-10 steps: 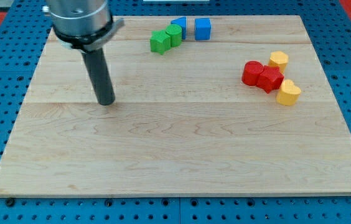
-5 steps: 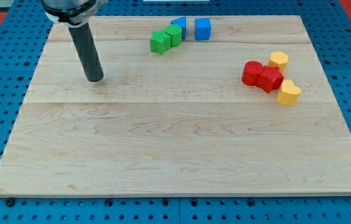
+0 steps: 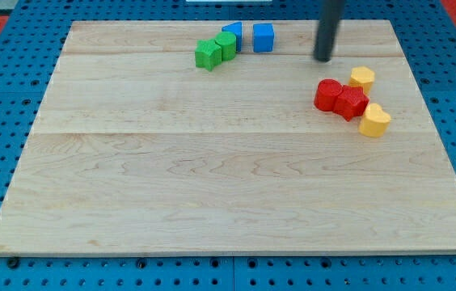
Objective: Point your arm at the top center
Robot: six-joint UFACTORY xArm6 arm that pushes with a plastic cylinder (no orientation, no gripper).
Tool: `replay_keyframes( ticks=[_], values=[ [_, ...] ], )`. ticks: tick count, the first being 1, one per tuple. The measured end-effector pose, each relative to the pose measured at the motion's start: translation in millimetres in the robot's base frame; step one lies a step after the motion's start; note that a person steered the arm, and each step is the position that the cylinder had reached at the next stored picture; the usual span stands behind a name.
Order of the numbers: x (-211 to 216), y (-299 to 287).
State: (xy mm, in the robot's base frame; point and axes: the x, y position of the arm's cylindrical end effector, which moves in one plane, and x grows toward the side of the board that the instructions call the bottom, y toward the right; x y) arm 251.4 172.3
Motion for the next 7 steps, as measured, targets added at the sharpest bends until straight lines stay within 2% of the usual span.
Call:
replay_keyframes(
  ticks=[1, 4, 7],
  values=[
    [-60, -34],
    [-59, -156],
    [-58, -146]
  ],
)
